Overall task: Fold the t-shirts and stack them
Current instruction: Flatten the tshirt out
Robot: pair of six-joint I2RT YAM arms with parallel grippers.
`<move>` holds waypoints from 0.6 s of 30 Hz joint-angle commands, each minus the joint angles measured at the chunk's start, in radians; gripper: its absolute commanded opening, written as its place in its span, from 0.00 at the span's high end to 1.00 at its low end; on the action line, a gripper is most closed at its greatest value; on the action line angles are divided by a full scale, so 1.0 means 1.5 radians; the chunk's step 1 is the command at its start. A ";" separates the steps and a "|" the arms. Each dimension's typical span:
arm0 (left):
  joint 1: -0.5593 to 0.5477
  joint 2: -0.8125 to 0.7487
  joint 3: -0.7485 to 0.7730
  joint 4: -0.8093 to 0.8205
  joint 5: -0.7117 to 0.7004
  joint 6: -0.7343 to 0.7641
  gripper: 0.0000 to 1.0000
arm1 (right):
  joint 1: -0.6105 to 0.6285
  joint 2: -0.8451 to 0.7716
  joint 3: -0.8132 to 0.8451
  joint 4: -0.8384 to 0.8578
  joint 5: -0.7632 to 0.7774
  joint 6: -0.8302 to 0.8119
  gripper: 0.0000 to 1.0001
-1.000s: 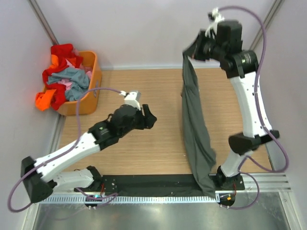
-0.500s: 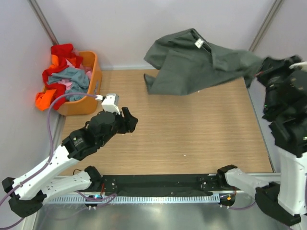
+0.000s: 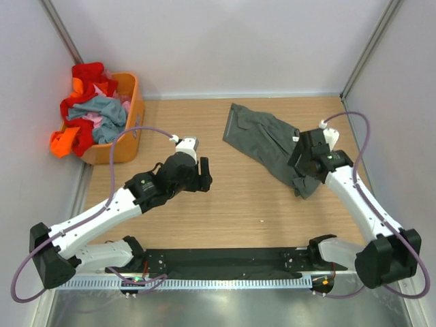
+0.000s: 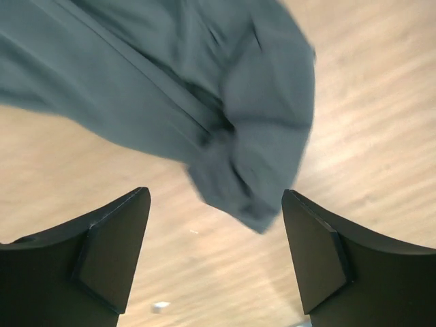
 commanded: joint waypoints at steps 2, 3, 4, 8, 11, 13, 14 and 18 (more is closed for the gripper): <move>0.001 -0.029 0.019 -0.008 0.003 0.030 0.31 | -0.002 -0.042 0.133 0.047 0.000 -0.023 0.14; 0.000 -0.035 0.018 -0.016 -0.003 0.041 0.30 | 0.000 -0.036 0.149 0.062 -0.050 -0.031 0.14; 0.000 -0.050 0.014 -0.021 -0.010 0.047 0.28 | 0.002 -0.022 0.156 0.091 -0.080 -0.035 0.14; 0.005 -0.070 -0.006 -0.035 -0.040 0.057 0.26 | 0.027 0.094 0.217 0.139 -0.164 -0.071 0.15; 0.006 -0.089 0.003 -0.064 -0.045 0.071 0.27 | 0.027 0.225 0.305 0.152 -0.166 -0.092 0.19; 0.006 -0.109 0.003 -0.095 -0.065 0.080 0.27 | 0.026 0.310 0.378 0.158 -0.173 -0.119 0.24; 0.006 -0.135 0.002 -0.107 -0.071 0.080 0.26 | 0.027 0.336 0.403 0.154 -0.172 -0.123 0.25; 0.006 -0.214 -0.011 -0.155 -0.090 0.075 0.25 | 0.027 0.456 0.514 0.150 -0.173 -0.145 0.28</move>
